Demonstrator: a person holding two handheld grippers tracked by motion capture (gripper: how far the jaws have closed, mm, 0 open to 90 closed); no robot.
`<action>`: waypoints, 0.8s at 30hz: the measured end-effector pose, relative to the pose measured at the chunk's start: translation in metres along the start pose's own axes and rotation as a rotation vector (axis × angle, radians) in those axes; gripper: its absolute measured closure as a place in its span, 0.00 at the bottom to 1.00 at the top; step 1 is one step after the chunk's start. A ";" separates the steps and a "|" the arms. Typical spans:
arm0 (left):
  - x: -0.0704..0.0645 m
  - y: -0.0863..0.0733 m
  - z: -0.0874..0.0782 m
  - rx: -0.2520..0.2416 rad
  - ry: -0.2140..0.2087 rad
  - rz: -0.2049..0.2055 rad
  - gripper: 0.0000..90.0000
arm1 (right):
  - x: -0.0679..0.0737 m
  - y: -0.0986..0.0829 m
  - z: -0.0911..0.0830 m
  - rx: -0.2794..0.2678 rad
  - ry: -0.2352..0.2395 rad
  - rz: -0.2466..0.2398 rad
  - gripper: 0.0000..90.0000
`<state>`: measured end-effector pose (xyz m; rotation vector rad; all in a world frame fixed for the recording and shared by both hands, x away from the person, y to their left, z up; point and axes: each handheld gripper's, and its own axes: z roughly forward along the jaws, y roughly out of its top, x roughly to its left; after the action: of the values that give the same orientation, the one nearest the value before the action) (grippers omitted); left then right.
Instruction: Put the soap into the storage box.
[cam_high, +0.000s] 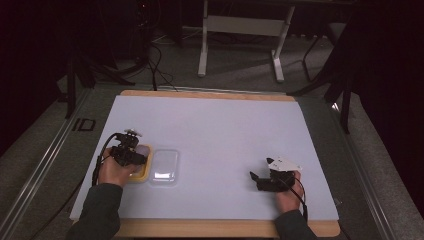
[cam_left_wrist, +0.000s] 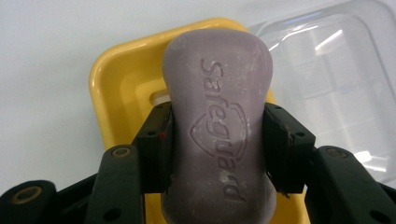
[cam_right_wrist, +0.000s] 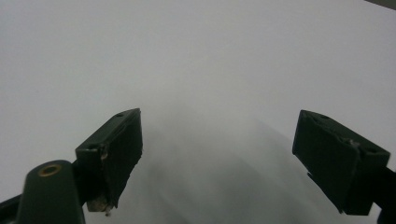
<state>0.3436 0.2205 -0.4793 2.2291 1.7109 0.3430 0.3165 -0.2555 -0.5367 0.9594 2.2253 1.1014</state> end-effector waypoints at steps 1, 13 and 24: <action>0.000 -0.001 0.000 0.002 0.005 -0.002 0.55 | 0.000 0.000 0.000 0.000 0.000 0.000 0.17; 0.011 -0.006 0.005 0.017 -0.035 -0.030 0.46 | 0.000 0.000 0.000 -0.003 -0.001 -0.001 0.17; 0.006 0.002 -0.015 -0.048 -0.014 0.035 0.36 | 0.000 0.000 0.000 -0.002 -0.001 -0.003 0.17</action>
<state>0.3418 0.2274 -0.4643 2.2243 1.6414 0.3718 0.3163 -0.2553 -0.5367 0.9559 2.2236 1.1015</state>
